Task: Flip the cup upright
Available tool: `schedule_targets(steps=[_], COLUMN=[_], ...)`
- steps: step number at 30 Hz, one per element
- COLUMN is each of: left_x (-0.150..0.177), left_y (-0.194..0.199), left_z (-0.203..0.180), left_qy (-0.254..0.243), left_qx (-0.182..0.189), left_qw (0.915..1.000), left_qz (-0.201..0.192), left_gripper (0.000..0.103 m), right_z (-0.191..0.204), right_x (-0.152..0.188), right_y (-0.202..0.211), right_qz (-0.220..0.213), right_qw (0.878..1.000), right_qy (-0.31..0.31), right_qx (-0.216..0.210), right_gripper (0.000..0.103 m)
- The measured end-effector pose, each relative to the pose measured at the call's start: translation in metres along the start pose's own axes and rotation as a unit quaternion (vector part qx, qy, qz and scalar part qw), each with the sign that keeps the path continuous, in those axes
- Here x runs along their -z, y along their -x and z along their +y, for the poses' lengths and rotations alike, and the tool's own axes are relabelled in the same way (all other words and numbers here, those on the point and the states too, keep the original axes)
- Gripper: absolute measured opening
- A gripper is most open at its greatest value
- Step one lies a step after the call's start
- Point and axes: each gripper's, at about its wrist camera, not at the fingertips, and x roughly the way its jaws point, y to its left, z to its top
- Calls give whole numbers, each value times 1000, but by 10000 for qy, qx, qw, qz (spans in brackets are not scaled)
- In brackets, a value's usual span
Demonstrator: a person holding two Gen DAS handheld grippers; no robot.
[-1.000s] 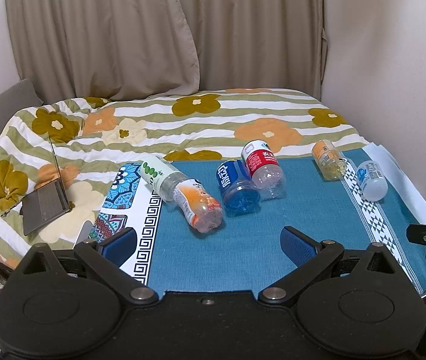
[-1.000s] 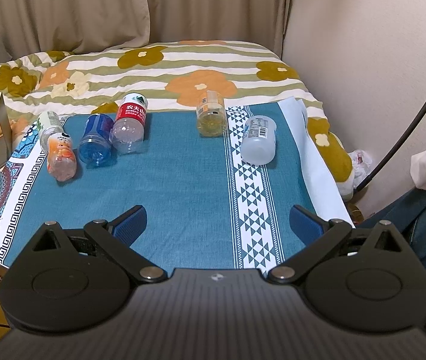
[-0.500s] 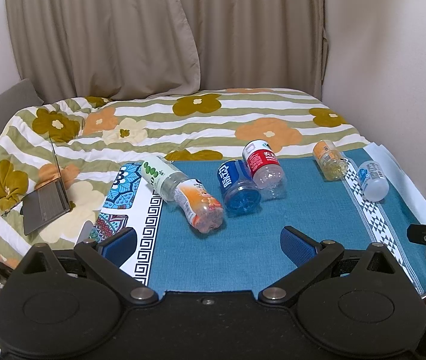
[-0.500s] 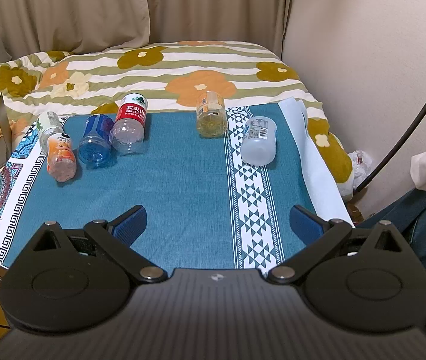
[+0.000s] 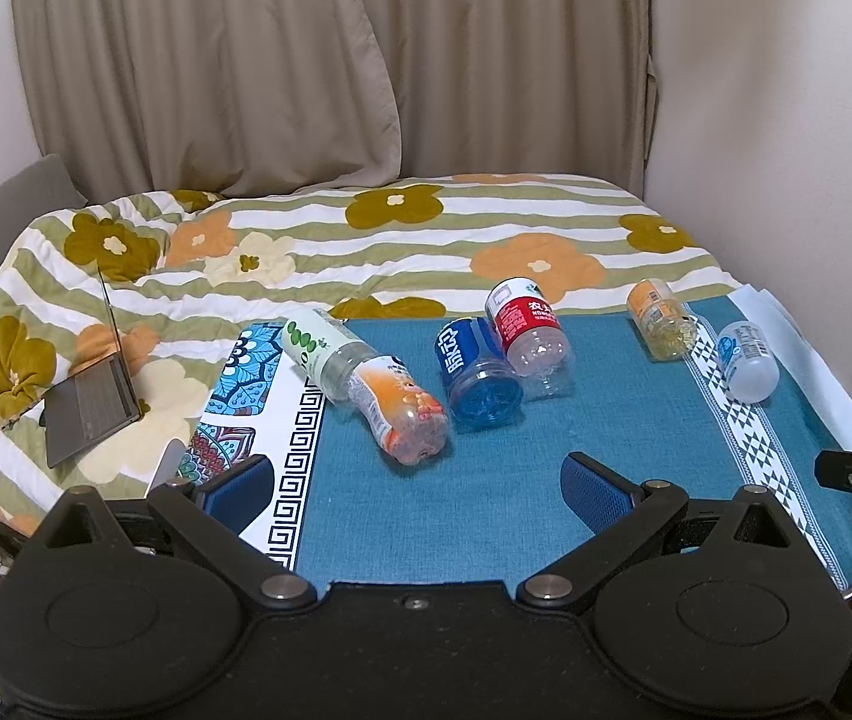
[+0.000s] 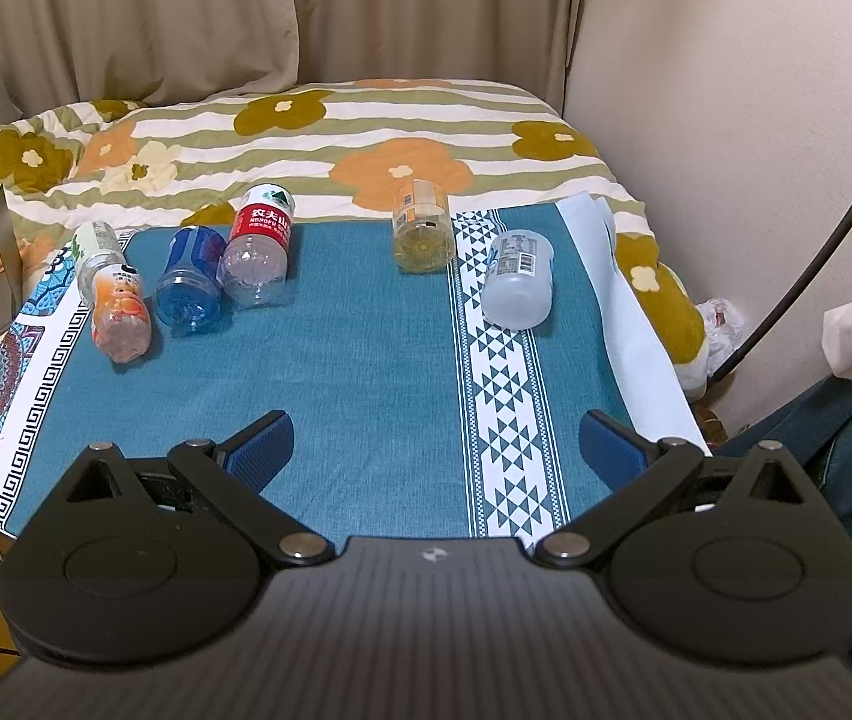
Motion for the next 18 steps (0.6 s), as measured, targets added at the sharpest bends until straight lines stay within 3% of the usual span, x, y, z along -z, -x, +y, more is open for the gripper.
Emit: schedule_targets(steps=[18], left_x=[-2], left_y=[1], left_z=[-4], left_qy=[64], left_qx=[-52], left_qw=[9999], left_qz=[66], left_gripper=[103], right_z=[-4], right_x=[0], right_y=[1], right_qz=[7], right_qw=[9999], right_qy=[-56], right_qx=[-119], right_gripper=[103])
